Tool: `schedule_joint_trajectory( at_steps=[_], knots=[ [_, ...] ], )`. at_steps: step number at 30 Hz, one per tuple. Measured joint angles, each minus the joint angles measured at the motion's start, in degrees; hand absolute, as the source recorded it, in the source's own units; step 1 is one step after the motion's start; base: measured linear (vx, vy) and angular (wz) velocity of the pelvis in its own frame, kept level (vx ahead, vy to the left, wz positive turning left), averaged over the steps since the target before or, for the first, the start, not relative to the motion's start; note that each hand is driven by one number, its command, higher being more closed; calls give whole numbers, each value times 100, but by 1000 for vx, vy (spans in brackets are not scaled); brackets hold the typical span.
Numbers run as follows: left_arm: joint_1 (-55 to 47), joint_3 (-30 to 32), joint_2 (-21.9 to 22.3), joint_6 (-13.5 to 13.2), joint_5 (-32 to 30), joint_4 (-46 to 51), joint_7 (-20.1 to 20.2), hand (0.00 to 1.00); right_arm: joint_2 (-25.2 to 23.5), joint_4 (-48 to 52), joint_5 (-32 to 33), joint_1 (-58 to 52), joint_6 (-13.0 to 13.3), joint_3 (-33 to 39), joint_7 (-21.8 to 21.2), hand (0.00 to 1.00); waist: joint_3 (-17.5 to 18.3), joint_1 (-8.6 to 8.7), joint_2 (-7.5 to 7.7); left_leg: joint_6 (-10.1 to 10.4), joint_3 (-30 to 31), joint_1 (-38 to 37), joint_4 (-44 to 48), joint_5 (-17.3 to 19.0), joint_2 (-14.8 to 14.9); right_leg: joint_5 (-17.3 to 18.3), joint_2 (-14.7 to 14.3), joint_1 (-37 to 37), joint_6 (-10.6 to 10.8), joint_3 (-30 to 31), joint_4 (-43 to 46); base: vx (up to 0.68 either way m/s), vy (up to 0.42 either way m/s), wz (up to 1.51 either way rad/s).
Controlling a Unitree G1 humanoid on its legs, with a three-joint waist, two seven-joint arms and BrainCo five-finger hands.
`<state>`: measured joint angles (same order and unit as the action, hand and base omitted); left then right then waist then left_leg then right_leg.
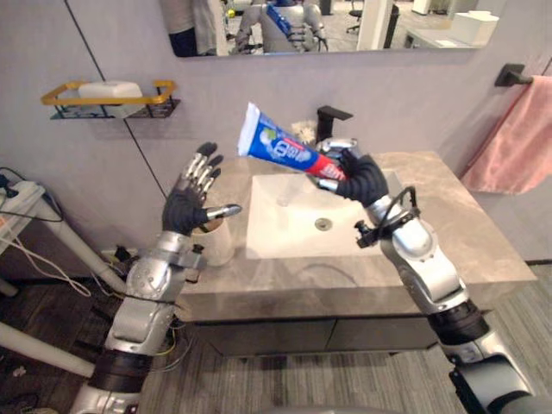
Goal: Organize washtable
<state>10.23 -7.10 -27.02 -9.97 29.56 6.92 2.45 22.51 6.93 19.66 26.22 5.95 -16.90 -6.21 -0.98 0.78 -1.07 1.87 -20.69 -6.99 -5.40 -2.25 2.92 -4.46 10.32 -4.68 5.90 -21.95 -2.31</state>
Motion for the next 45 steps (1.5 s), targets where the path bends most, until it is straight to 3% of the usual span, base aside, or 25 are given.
schedule_joint_trajectory(
  at_steps=[7,16,25,36,45],
  knots=[
    [513,-436,168,97,145,-316,4,0,-50,-185,-1,107,-21,-196,55,100,-57,87,-104,23,-61,-9,-35,-15,33,-91,-56,-9,-37,59,-125,-33,-16,-7],
    [1112,-884,160,243,523,-665,16,0,-99,-345,1,123,-32,-216,114,100,-70,150,-123,33,-72,-3,-6,-44,57,-129,-103,-3,-38,115,-187,1,-6,-3],
    [1134,-924,-30,306,836,-658,141,0,-71,-367,3,96,-147,-186,123,100,-140,168,-216,44,-3,27,-36,-84,71,-128,-110,-19,-39,24,-194,-11,-8,4],
    [1117,-1066,-254,356,1017,-519,261,0,-95,-367,9,-383,-204,65,102,100,-157,188,-219,46,27,86,-13,-86,73,-130,-118,-20,-36,-30,-270,1,0,1],
    [1104,-1153,-245,516,1033,-420,241,0,-483,-366,222,-403,-203,61,98,100,-261,231,-219,49,169,90,-7,-90,62,-128,-113,-114,-33,-172,-299,8,0,8]
  ],
)
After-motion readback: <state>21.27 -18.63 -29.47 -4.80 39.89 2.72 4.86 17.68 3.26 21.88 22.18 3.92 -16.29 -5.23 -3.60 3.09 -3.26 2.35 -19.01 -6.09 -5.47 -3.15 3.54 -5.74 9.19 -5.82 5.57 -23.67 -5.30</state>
